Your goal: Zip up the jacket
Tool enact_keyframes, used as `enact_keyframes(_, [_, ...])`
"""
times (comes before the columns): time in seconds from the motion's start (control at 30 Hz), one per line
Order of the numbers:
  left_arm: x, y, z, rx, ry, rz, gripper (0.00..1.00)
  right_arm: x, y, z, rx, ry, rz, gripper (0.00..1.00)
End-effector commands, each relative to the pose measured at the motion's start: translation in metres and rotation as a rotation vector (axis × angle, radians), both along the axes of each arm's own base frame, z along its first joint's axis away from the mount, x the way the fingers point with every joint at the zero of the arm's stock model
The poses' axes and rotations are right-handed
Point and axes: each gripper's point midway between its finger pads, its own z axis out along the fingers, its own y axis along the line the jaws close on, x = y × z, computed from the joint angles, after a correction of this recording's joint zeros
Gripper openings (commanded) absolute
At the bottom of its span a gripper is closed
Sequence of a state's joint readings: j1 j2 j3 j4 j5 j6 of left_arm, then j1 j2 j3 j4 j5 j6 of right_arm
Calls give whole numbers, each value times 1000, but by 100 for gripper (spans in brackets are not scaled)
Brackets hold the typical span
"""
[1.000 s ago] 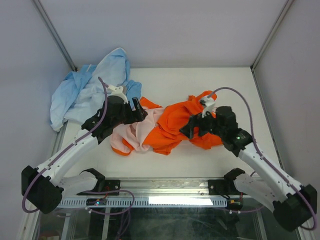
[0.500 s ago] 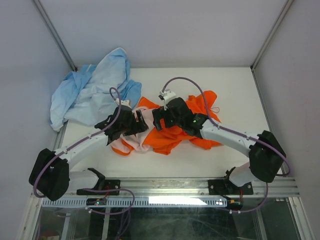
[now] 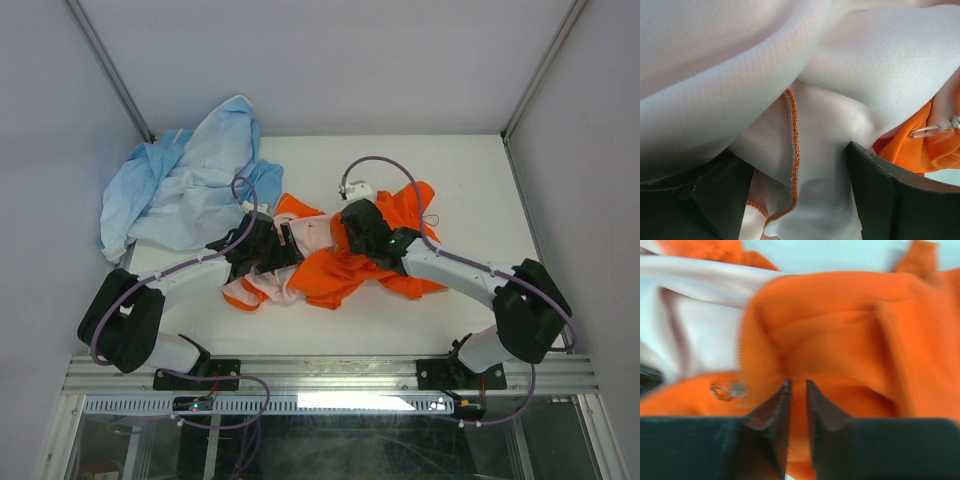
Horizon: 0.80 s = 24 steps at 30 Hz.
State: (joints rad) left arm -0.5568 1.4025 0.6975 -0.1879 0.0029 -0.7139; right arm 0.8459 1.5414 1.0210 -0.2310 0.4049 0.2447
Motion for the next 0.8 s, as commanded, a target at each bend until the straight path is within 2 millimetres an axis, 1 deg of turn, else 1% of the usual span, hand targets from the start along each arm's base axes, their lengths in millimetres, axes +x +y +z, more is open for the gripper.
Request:
enact_keyframes(0.0, [20,-14,19,-44,-75,-5,74,-5,-52,44,25,-88,-114,10])
enact_keyframes(0.03, [21,-14,20,-41,-79,-4,75,-12,-60,47,29,-81,-113,0])
enact_keyframes(0.13, [24,-13,24,-32,-91,-1,75,-38,-79,49,60,-22,-112,0])
enact_keyframes(0.2, [25,-12,27,-23,-101,2,76,-59,-85,42,90,37,-99,0])
enact_keyframes(0.27, [27,-10,31,-18,-113,6,76,-78,-85,37,135,95,-72,0])
enact_keyframes(0.3, [28,-10,33,-17,-119,4,76,-84,-83,33,159,119,-57,0])
enact_keyframes(0.33, [28,-11,35,-21,-123,-2,76,-88,-79,32,185,131,-44,1])
enact_keyframes(0.37, [28,-12,36,-22,-124,-7,76,-89,-75,32,207,132,-34,12])
enact_keyframes(0.4, [29,-13,37,-25,-127,-9,76,-87,-73,33,222,122,-33,22])
enact_keyframes(0.47, [32,-13,39,-18,-134,-8,77,-76,-73,37,219,85,-49,36])
enact_keyframes(0.53, [36,-12,42,-7,-145,2,78,-61,-75,37,193,61,-77,44])
enact_keyframes(0.57, [38,-12,42,-4,-147,5,79,-52,-78,36,183,62,-99,49])
enact_keyframes(0.6, [40,-14,44,-7,-152,1,79,-45,-78,32,176,72,-109,54])
enact_keyframes(0.67, [42,-19,34,1,-125,-16,79,-30,-81,18,161,89,-135,62])
enact_keyframes(0.7, [43,-21,31,0,-117,-23,79,-22,-84,10,158,98,-155,65])
enact_keyframes(0.77, [46,-24,27,1,-109,-27,78,-4,-94,-5,161,120,-196,66])
